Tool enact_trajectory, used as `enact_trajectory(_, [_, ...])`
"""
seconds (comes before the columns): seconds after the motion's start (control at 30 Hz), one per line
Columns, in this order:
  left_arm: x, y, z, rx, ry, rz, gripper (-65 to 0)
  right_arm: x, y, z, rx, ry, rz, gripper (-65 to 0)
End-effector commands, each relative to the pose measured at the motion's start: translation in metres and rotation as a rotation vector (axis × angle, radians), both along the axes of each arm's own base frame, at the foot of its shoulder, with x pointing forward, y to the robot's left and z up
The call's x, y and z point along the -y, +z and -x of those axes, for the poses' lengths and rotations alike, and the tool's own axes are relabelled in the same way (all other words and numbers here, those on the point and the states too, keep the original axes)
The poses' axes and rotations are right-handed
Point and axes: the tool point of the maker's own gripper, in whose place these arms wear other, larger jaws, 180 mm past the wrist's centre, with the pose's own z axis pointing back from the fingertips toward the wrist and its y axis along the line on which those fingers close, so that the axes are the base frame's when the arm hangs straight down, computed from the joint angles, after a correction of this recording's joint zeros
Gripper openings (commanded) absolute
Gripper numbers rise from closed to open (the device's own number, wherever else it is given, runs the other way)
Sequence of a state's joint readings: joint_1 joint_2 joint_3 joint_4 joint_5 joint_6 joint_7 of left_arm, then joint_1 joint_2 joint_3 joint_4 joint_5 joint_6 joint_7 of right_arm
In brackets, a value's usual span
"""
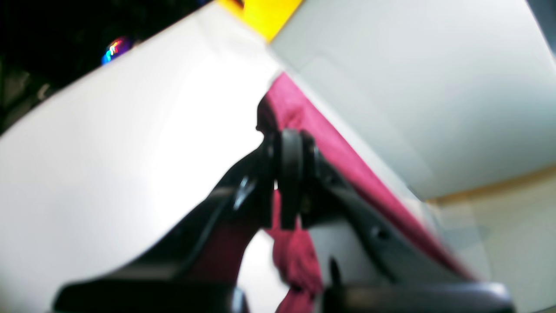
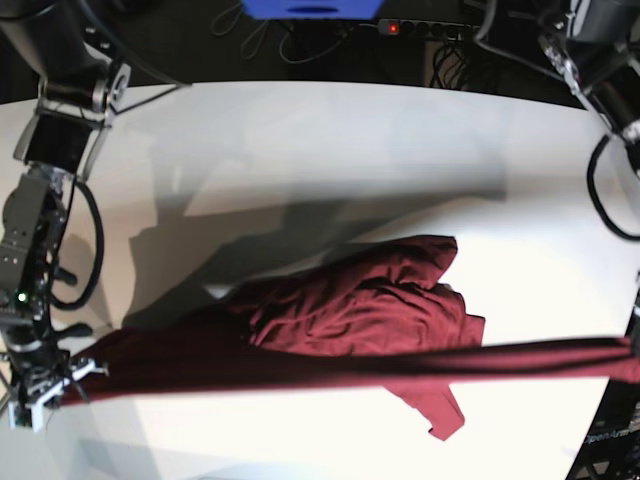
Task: Layout the t-shirt on the table in an organized manner, then fold the t-shirt properly
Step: 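Pull both grippers apart to stretch the shirt across the table, then release the left gripper and move it to the bunched shirt body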
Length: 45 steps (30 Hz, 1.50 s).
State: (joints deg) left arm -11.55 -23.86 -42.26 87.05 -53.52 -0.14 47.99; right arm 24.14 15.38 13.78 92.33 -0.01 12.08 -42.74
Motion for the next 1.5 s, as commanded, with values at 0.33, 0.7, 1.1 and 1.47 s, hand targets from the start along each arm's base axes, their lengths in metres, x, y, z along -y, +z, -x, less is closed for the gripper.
enact_trajectory(0.33, [-0.007,-0.053,0.083,-0.048,0.034,0.186,-64.8,0.004,-0.022,0.07,-0.015,-0.013,0.075,-65.0])
enact_trajectory(0.7, [-0.008,-0.097,0.132,-0.144,0.102,0.26,-64.8,-0.01,-0.106,0.144,-0.202,0.032,0.033,-65.0])
enact_trajectory(1.1, [-0.001,-0.112,0.139,-0.167,0.113,0.296,-64.5,-0.011,-0.159,0.178,-0.364,0.061,-0.006,-65.0])
enact_trajectory(1.47, [0.025,-0.119,0.134,-0.225,0.007,0.364,-63.6,0.0,-0.173,0.189,-0.408,0.029,-0.021,-54.9])
